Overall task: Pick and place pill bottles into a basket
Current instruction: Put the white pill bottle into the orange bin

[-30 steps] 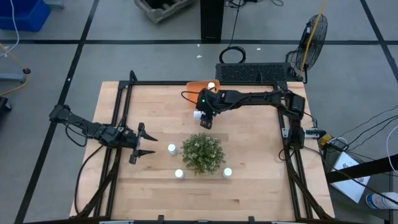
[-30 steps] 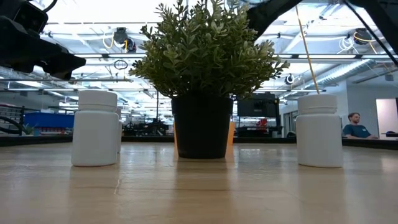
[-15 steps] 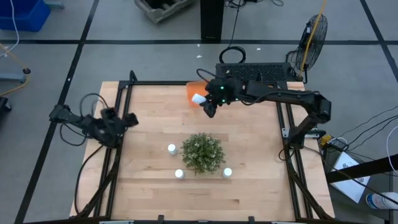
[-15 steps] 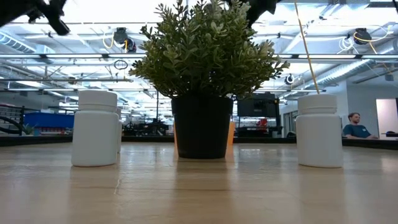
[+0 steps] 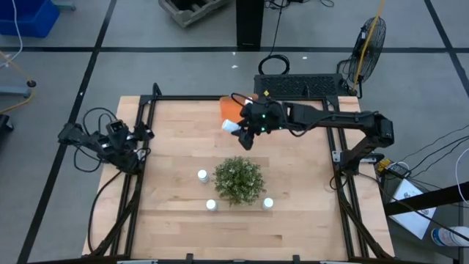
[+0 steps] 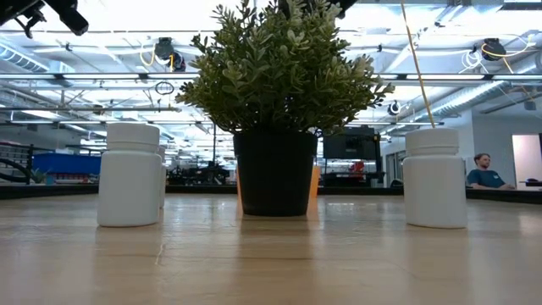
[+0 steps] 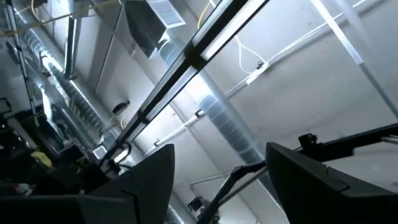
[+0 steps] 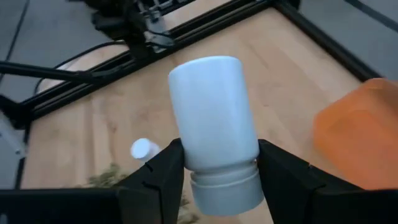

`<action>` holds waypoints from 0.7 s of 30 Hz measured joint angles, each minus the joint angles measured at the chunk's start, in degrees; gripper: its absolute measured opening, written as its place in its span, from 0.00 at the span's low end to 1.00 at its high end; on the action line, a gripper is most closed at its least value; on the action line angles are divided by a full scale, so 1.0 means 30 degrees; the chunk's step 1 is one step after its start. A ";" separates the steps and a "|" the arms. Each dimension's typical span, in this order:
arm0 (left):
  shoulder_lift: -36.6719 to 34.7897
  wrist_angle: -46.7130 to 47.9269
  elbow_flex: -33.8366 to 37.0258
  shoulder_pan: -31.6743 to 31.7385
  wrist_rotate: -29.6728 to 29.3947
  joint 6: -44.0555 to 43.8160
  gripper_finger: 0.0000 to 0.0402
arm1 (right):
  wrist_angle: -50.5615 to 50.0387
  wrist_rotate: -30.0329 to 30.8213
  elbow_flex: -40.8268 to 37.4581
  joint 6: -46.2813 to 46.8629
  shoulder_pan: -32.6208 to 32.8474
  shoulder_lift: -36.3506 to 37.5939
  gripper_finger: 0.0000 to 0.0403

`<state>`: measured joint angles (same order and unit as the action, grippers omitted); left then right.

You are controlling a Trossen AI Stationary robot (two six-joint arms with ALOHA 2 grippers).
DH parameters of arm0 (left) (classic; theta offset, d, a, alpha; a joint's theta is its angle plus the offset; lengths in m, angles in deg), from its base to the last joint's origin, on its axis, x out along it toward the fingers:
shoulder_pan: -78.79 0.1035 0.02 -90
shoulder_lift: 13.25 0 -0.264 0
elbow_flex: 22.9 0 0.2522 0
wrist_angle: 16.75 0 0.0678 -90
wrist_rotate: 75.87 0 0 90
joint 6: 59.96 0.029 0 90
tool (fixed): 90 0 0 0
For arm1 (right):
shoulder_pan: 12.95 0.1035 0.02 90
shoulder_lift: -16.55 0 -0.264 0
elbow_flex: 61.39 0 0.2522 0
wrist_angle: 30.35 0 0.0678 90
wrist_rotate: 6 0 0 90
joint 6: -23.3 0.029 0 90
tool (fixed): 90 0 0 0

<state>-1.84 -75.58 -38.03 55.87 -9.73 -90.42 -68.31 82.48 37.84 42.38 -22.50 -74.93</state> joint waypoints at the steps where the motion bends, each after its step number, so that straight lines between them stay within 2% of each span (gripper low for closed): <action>1: 0.0073 0.0144 -0.0263 0.0006 -0.0228 0.0487 0.64 | 0.0007 0.0022 0.0000 0.0075 0.0232 0.0000 0.41; 4: 0.0097 0.1104 -0.1474 0.0006 -0.0712 0.1703 0.64 | 0.0234 0.0120 0.0000 0.0137 0.0863 0.0000 0.41; 6: 0.0105 0.2902 -0.2739 0.0006 -0.0785 0.3019 0.64 | 0.0456 0.0315 0.0000 0.0144 0.1144 0.0000 0.41; 9: 0.0108 0.9643 -0.5144 0.0006 -0.3752 0.3223 0.64 | 0.1209 0.0509 0.0000 0.0548 0.1403 -0.0022 0.41; 12: 0.0904 1.7749 -0.7673 -0.0014 -0.7378 0.0752 0.64 | 0.1875 0.0509 0.0007 0.0913 0.1598 -0.0015 0.41; 14: 0.1521 2.0804 -0.9032 0.0004 -0.9062 -0.0393 0.64 | 0.2038 0.0512 0.0007 0.0927 0.1727 -0.0015 0.41; 16: 0.2170 2.1826 -0.9915 0.0006 -0.9538 -0.1266 0.64 | 0.2113 0.0523 0.0007 0.0927 0.1760 -0.0015 0.41; 21: 0.4337 2.1696 -1.0617 0.0006 -0.9057 -0.1725 0.64 | 0.2211 0.0388 0.0007 0.1130 0.1738 -0.0015 0.41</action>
<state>11.18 -10.49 -69.89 55.89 -36.91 -95.60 -61.68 83.65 37.86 45.77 -17.28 -74.97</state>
